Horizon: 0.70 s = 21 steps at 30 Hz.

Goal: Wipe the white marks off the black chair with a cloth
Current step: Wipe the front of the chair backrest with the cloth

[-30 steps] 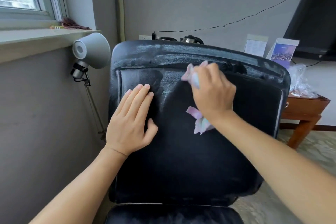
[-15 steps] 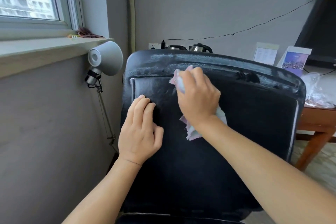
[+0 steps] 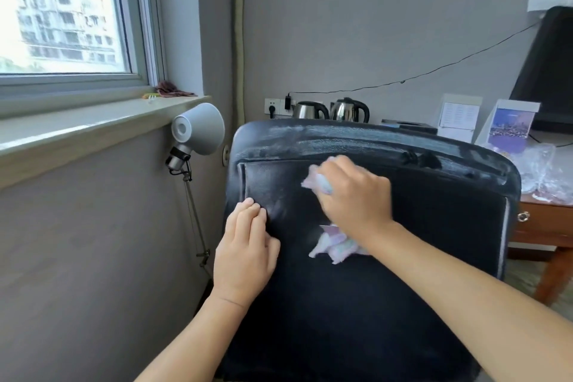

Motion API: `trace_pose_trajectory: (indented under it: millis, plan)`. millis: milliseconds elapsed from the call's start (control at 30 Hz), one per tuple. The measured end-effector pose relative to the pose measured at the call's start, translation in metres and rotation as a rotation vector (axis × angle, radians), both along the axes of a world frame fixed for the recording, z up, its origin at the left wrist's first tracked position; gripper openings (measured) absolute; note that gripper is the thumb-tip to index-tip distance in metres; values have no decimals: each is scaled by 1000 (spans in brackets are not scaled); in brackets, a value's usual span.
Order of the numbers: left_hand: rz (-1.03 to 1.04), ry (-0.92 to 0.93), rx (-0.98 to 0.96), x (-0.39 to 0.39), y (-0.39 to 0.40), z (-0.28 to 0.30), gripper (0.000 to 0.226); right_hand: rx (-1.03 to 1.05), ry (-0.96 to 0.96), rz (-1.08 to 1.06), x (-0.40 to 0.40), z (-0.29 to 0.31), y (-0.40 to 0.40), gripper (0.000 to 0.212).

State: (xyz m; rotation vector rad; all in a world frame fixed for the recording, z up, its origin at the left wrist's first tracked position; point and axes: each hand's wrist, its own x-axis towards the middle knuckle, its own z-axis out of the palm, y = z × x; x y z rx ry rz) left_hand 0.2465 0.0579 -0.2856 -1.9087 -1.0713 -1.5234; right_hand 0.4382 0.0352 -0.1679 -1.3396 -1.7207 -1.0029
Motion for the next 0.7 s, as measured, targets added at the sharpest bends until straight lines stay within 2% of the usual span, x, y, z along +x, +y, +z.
trace_pose_trajectory:
  millis: [67,167,233,333,433,567,700]
  plan:
    - [8,14,9,-4,0,-1,34,0,103,-127,34,-4,-19,25]
    - [-7,4,-32,-3,-6,1,34,-201,308,-302,52,3,-36,21]
    - [-24,-11,-92,-3,-9,6,34,-286,420,-337,40,12,-29,16]
    - [-42,9,-186,-7,-15,13,33,-243,484,-251,-7,26,-10,15]
    - [-55,61,-245,-13,-21,18,30,-295,377,-196,-73,43,10,15]
    - [-95,106,-285,-21,-32,27,32,-308,207,-95,-148,29,19,17]
    - [-50,173,-268,-24,-39,33,42,-407,64,-23,-149,34,17,18]
